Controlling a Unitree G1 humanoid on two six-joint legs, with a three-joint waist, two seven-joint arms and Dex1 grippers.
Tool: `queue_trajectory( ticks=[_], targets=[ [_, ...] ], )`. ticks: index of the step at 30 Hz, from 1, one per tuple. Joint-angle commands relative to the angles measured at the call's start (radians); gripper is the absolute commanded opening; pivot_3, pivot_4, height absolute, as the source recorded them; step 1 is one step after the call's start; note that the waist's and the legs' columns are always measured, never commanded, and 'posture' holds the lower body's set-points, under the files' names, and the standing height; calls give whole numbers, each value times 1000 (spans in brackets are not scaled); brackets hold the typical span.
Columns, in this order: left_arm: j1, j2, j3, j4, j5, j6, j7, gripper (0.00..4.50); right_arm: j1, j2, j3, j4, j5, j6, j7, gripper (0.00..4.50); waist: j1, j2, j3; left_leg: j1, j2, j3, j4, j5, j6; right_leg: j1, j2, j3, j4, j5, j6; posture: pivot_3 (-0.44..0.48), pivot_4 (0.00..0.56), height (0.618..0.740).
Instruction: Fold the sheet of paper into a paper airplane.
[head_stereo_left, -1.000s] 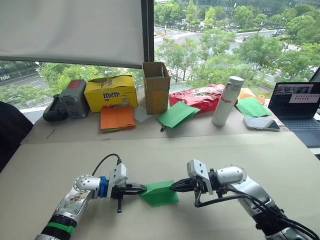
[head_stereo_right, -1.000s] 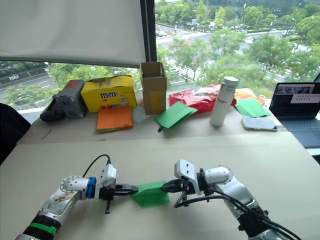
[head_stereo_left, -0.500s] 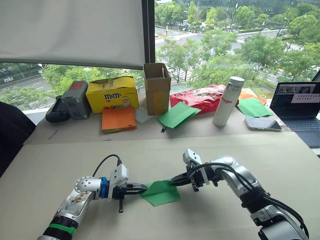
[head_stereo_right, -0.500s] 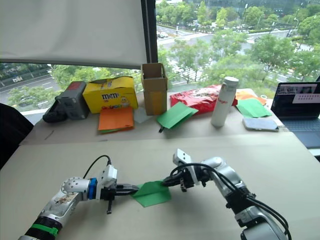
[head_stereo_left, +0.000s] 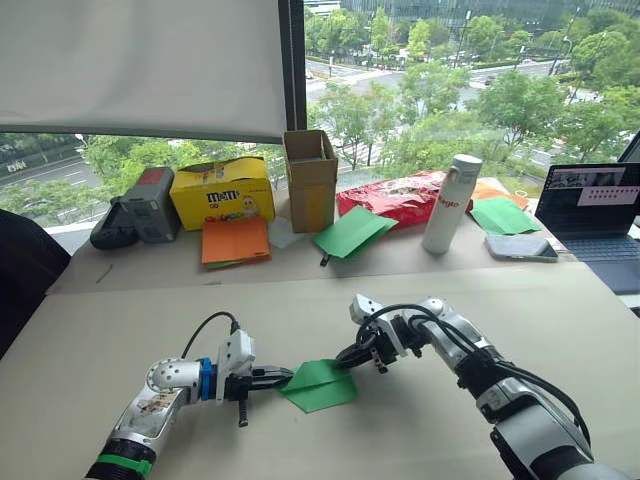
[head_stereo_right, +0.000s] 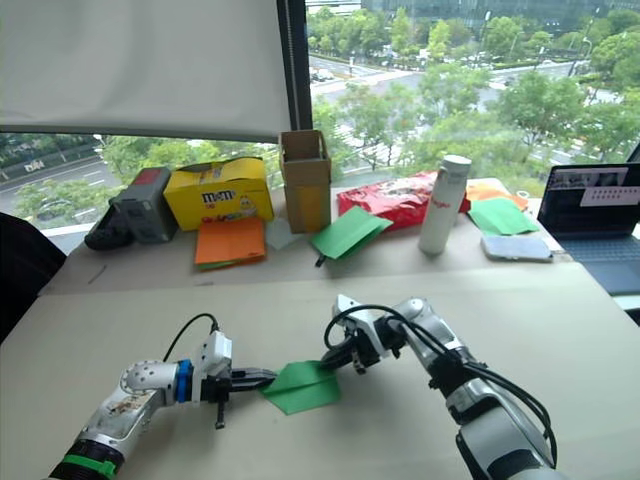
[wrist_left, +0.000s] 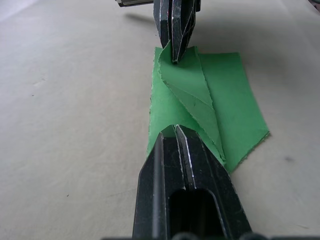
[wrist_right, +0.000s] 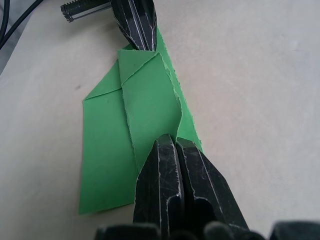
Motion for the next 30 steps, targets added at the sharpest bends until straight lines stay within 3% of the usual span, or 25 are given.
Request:
queue_trajectory(
  ticks=[1, 4, 6, 9, 13, 19, 27, 30],
  targets=[
    [51, -47, 67, -109, -177, 140, 10, 0, 10, 1, 27, 54, -71, -7, -28, 22, -6, 0, 0, 0, 0, 0, -1, 0, 0, 0, 0, 0, 0, 0, 0, 0, 150, 740],
    [82, -84, 131, -215, -298, 249, 63, 0, 18, 0, 29, 52, -76, -11, -28, 22, -8, -2, 1, -1, 0, 0, -1, 0, 0, -2, 0, 0, 0, 0, 0, 0, 150, 740],
    [89, -91, 138, -244, -308, 274, 78, 0, 22, 0, 28, 49, -75, -10, -28, 22, -7, -3, 1, -1, 1, -1, -1, 0, -1, -1, 0, 0, 0, 0, 0, 0, 150, 740],
    [91, -68, 46, -245, -179, 214, 55, 0, 39, -5, 32, 26, -72, -9, -22, 22, -6, -3, 1, -1, 1, -1, -3, 0, -2, -1, 0, 0, -1, 0, 0, 0, 150, 740],
    [55, -92, 23, -201, -144, 201, 69, 0, 52, -7, 27, 3, -70, 4, -24, 22, -6, -3, 1, -1, 0, -1, -5, 0, -2, -1, 0, 0, -3, 0, 0, 0, 150, 740],
    [38, -53, -86, -70, 81, 19, 76, 0, 80, -24, 13, -51, -53, -15, -3, 22, -3, -2, 0, -1, 0, -1, -9, 0, -3, -2, 0, -1, -4, 0, 0, 0, 150, 740],
    [61, -66, -99, -42, 84, 10, 77, 0, 122, -40, -47, -119, -23, 13, -55, 22, 2, -1, 0, 0, 0, -2, -10, 0, -2, -1, -1, -2, -6, 0, 0, 0, 150, 740],
    [72, -60, -96, -45, 68, 28, 63, 0, 135, -54, -114, -202, 30, 43, -65, 904, 3, -1, 0, 0, 0, -2, -10, 0, -2, -1, -1, -2, -6, 0, 0, 0, 150, 740]
  ],
)
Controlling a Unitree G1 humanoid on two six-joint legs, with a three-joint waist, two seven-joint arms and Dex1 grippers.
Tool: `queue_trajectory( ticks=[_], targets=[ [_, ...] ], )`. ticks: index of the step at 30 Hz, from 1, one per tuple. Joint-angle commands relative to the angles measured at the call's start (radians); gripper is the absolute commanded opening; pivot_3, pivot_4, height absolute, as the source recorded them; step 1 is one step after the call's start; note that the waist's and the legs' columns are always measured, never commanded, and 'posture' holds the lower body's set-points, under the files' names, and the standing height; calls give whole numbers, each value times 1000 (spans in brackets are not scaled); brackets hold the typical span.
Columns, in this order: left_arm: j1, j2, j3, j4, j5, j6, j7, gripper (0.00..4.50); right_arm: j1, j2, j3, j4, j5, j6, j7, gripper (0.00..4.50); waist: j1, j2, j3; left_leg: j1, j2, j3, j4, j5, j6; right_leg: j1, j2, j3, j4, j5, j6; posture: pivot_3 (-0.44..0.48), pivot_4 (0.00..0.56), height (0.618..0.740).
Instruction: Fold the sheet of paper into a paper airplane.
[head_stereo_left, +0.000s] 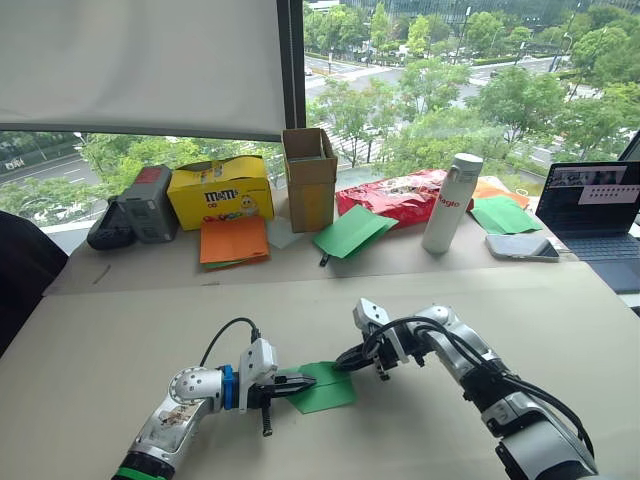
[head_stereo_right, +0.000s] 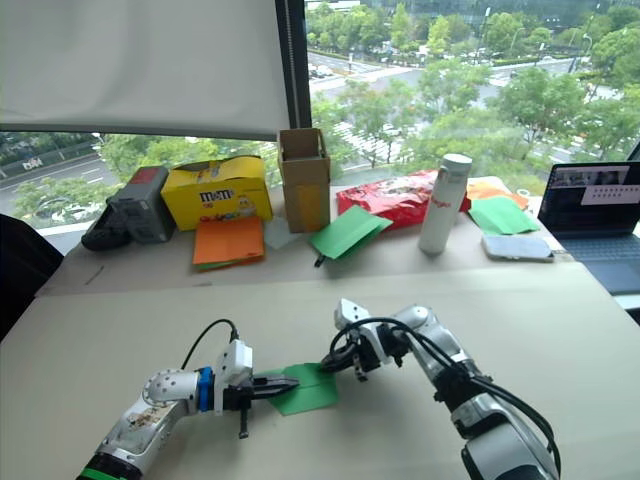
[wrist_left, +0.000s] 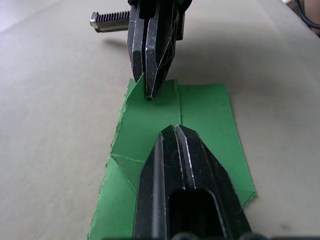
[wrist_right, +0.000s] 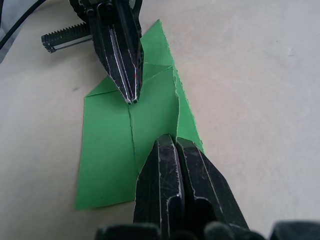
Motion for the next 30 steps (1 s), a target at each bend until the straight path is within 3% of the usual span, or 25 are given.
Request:
queue_trajectory(
  ticks=[1, 4, 8, 15, 22, 30],
  targets=[
    [38, 10, -16, 44, 6, 45, -14, 0, 28, -35, -76, -81, 31, 21, -43, 1243, 0, 0, 0, 0, 0, 0, 0, 0, 0, 0, 0, 0, 0, 0, 0, 0, 150, 740],
    [43, 11, -5, 38, -20, 70, -28, 0, 47, -45, -135, -191, 56, -7, -101, 2263, -4, 1, 0, -1, 0, 0, 0, 0, 0, -1, 0, 0, 0, 0, 0, 0, 150, 740],
    [42, 27, -9, 27, -32, 141, -41, 0, 131, -34, -128, -416, 110, 55, -132, 2263, -9, 1, 1, -1, 1, 0, -3, 0, 0, -2, 1, 0, 0, 0, 0, 0, 150, 740],
    [-6, 24, -10, 54, -28, 180, -41, 0, 258, -6, 13, -425, -50, -111, -247, 30, -6, 0, 1, 0, 0, 0, -2, 0, 0, -1, 1, -1, 0, 0, 0, 0, 150, 740],
    [-17, 30, 2, 53, -38, 195, -55, 0, 345, -4, -6, -289, -83, -210, -328, 30, -6, 0, 0, 2, 0, 0, -2, 0, -1, 1, 1, -1, 0, 0, 0, 0, 150, 740],
    [-26, 30, -3, 70, -24, 175, -61, 0, 497, -140, -172, -333, 35, -219, -302, 30, 5, 0, 0, 4, 0, 0, -2, 0, 0, 4, 1, -1, -2, 0, 0, 0, 150, 740]
  ],
)
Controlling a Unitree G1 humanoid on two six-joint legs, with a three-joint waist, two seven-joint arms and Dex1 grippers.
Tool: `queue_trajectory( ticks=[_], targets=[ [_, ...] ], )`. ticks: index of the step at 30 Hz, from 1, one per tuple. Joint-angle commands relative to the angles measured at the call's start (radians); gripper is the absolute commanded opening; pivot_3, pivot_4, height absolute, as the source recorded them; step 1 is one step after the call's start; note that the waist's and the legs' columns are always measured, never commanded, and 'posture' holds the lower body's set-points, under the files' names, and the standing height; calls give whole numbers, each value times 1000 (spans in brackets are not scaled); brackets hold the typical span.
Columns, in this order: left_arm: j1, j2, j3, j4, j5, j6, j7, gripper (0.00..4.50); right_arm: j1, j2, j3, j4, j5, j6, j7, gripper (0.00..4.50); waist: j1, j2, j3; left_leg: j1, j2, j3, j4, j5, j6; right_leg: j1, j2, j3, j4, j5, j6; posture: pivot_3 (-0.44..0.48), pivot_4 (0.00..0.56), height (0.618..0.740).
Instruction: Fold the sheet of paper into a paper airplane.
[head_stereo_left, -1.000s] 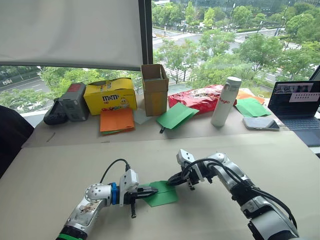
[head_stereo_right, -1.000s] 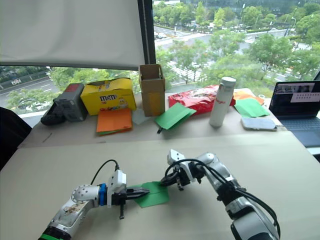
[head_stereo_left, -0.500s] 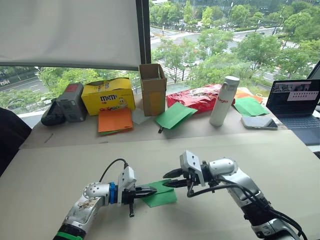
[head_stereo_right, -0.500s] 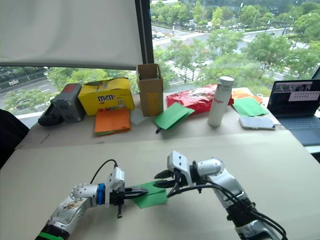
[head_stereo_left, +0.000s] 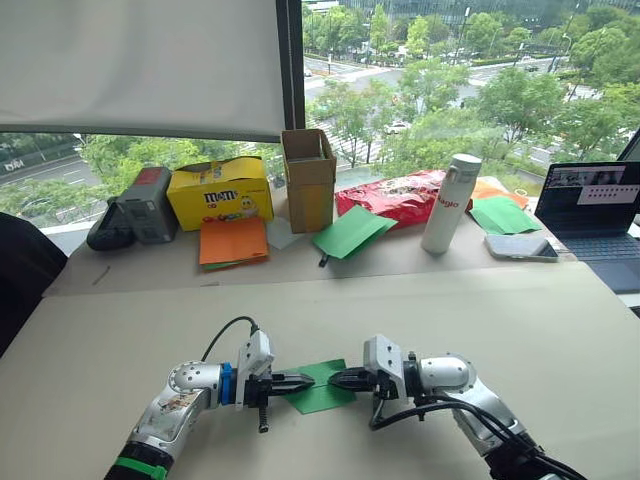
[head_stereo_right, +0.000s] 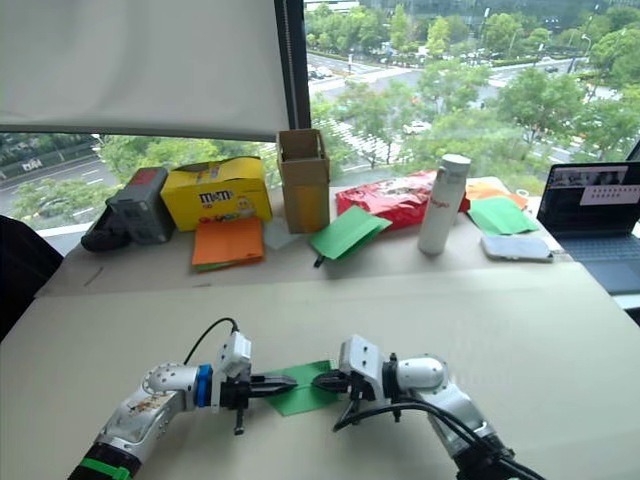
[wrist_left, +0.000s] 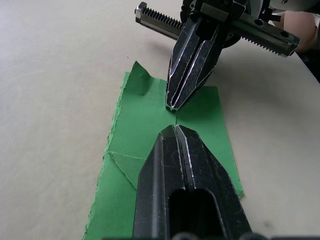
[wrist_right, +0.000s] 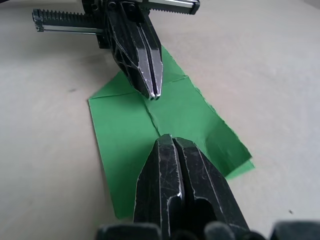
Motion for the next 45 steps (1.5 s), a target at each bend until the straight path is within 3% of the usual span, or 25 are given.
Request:
queue_trajectory(
  ticks=[1, 7, 10, 15, 19, 23, 30, 33, 39, 42, 45],
  targets=[
    [19, 17, -22, 67, 47, -6, 0, 0, 78, -76, -86, 20, 37, 20, 11, 30, 4, 0, 0, 0, 0, 0, 0, 0, 0, 1, 0, 0, 0, 0, 0, 0, 150, 740],
    [-10, -7, -26, 83, 43, -19, 4, 0, 54, -67, -168, -134, 170, 131, -26, 30, 8, 0, 0, 2, 1, 0, 0, 0, 0, 4, 0, 0, -2, 0, 0, 0, 150, 740],
    [-10, -5, -24, 78, 43, -21, 4, 0, -6, -19, -132, -193, 180, 209, -66, 30, 8, 0, 0, 1, 1, 0, 0, 0, 0, 2, 0, 0, -1, 0, 0, 0, 150, 740],
    [-2, -3, -10, 45, 30, 2, 21, 0, -59, 68, 8, -110, 42, 188, -130, 30, 13, -1, 1, -1, 1, -1, 0, 0, -1, -1, 0, -1, 0, 0, 0, 0, 150, 740],
    [15, 9, 9, 0, 21, 26, 37, 0, -68, 113, 49, -8, -18, 155, -166, 30, 9, -1, 1, -4, 0, -1, 0, 1, -1, -4, 0, -1, 0, 0, 0, 0, 150, 740],
    [50, 37, 31, -29, 47, 3, 73, 0, -34, 97, 63, 6, -45, 139, -165, 30, 1, -2, 1, -3, 1, -1, 0, 1, -1, -3, 1, -1, 0, 0, 0, 0, 150, 740],
    [126, 58, 154, -120, -60, 112, 143, 0, -32, 99, 66, 21, -45, 143, -175, 30, -3, -2, 1, -3, 1, -2, 0, 1, -1, -3, 0, -2, 0, 0, 0, 0, 150, 740],
    [158, 102, 133, -148, -6, 73, 132, 0, -36, 100, 70, 22, -46, 146, -174, 30, -4, -3, 1, -3, 1, -2, 0, 1, -1, -3, 1, -2, 0, 0, 0, 0, 150, 740],
    [144, 64, 169, -176, -72, 36, 136, 0, -47, 100, 59, 2, -35, 159, -177, 30, -3, -4, 2, -3, 1, -3, 0, 1, -1, -3, 0, -3, 0, 0, 0, 0, 150, 740],
    [123, 18, 192, -208, -147, 105, 159, 0, -56, 93, 49, -15, -29, 171, -177, 30, -2, -5, 3, -4, 1, -3, 0, 1, -1, -3, 0, -3, 0, 0, 0, 0, 150, 740],
    [128, 22, 142, -195, -106, 87, 130, 0, -62, 88, 42, -33, -28, 187, -183, 30, -3, -6, 3, -4, 1, -3, 0, 1, -1, -3, 0, -3, 0, 0, 0, 0, 150, 740]
  ],
)
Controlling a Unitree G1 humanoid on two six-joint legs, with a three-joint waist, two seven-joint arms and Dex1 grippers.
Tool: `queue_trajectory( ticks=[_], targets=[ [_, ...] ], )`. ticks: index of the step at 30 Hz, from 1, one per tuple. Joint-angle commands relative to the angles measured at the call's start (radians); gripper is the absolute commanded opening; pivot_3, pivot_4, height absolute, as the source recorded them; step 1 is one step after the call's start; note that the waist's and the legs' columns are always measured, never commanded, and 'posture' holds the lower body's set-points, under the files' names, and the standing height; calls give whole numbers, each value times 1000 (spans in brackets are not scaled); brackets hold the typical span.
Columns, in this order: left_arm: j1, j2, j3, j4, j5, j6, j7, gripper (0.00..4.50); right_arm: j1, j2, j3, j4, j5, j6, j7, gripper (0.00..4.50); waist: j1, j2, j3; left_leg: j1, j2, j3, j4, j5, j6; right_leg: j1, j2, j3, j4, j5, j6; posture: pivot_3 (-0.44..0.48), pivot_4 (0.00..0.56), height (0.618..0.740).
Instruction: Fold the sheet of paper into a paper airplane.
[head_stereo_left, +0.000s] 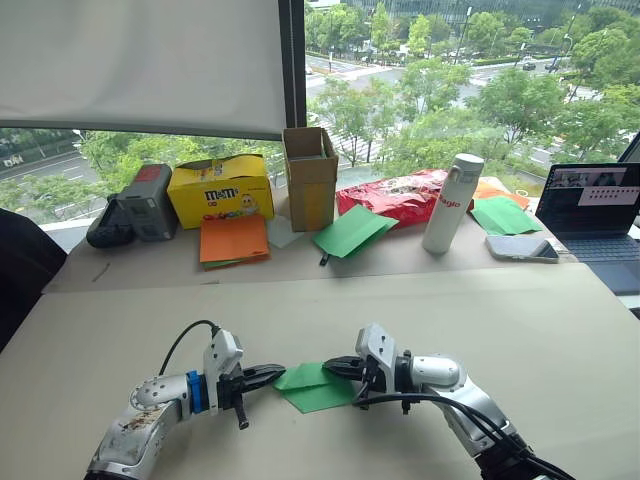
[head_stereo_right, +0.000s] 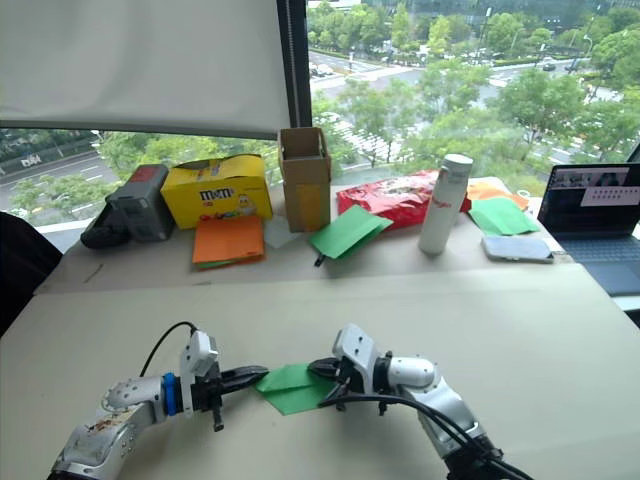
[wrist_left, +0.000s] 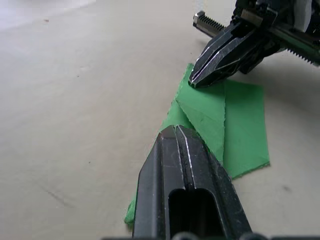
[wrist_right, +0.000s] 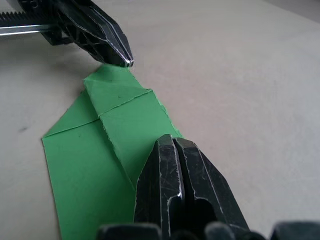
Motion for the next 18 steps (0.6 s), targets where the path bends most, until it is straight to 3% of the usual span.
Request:
queue_trajectory(
  ticks=[1, 7, 12, 18],
  targets=[
    [3, 11, -45, -8, 33, -32, -32, 0, 2, -20, -22, -7, -10, 52, -19, 30, -1, 0, 0, 0, 0, 0, 0, 0, 0, 0, 0, 0, 0, 0, 0, 0, 150, 740],
    [-3, 10, -108, 39, 102, -78, -37, 0, 8, -28, -51, -79, 17, 118, -30, 30, 2, 0, 1, -1, 0, 0, 0, 0, 0, -1, 0, 0, -1, 0, 0, 0, 150, 740],
    [-43, 12, -117, 92, 127, -73, -33, 0, -11, -40, -154, -205, 178, 353, -24, 30, 8, 1, 1, -1, 0, 0, 0, 0, 0, 0, 0, 0, -2, 0, 0, 0, 150, 740],
    [-56, -1, -122, 106, 119, -79, -36, 0, -37, -111, -227, -249, 312, 517, 30, 1800, 9, 1, 2, -1, 0, 0, 0, 0, 0, 0, -1, 0, -2, 0, 0, 0, 150, 740]
  ],
)
